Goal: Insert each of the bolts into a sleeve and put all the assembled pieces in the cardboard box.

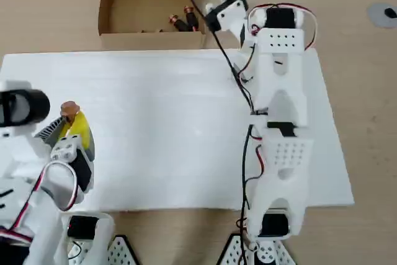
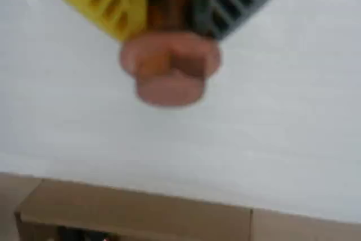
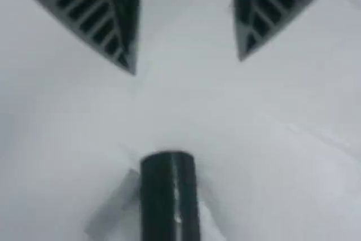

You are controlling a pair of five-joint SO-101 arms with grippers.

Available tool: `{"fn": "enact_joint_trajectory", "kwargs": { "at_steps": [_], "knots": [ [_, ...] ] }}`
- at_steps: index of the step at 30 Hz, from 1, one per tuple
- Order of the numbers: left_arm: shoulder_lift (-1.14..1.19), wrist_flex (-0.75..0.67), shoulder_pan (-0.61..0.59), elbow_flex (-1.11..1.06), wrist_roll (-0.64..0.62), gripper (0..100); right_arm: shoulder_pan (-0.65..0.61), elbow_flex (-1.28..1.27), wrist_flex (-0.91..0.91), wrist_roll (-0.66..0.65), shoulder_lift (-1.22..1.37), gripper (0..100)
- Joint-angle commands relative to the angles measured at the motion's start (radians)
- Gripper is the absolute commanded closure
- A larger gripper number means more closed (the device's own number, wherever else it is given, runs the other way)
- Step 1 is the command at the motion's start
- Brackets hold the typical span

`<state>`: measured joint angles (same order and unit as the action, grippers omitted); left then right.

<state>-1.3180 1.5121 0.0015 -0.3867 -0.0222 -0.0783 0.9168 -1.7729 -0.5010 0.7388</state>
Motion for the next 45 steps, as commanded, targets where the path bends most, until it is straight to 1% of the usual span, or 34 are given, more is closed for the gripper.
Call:
{"fn": "enact_joint_trajectory", "kwargs": {
  "at_steps": [1, 4, 9, 14, 18, 23, 28, 37, 40, 45],
  "knots": [
    [-0.071, -0.057, -0.011, -0.066, 0.003, 99, 0.010, 0.073, -0.015, -0.060, 0.027, 84.6],
    [-0.136, -0.087, -0.011, -0.133, 0.003, 99, 0.010, 0.073, -0.005, -0.092, 0.051, 84.6],
    [-0.249, -0.176, -0.008, -0.261, 0.003, 99, 0.010, 0.073, 0.043, -0.141, 0.077, 84.6],
    [-0.360, -0.224, -0.008, -0.350, 0.005, 99, 0.010, 0.073, 0.097, -0.187, 0.097, 84.6],
    [-0.406, -0.221, -0.011, -0.391, 0.008, 99, 0.010, 0.073, 0.124, -0.215, 0.131, 84.6],
    [-0.421, -0.222, -0.011, -0.419, 0.008, 99, 0.010, 0.073, 0.167, -0.207, 0.173, 84.4],
    [-0.418, -0.224, -0.011, -0.423, 0.008, 99, 0.010, 0.074, 0.186, -0.207, 0.203, 78.3],
    [-0.417, -0.224, -0.011, -0.423, 0.008, 99, 0.010, 0.074, 0.212, -0.209, 0.255, 78.3],
    [-0.417, -0.224, -0.011, -0.423, 0.009, 99, 0.010, 0.074, 0.213, -0.209, 0.272, 82.9],
    [-0.417, -0.224, -0.011, -0.423, 0.009, 99, 0.010, 0.074, 0.207, -0.207, 0.275, 98.4]
  ]
}}
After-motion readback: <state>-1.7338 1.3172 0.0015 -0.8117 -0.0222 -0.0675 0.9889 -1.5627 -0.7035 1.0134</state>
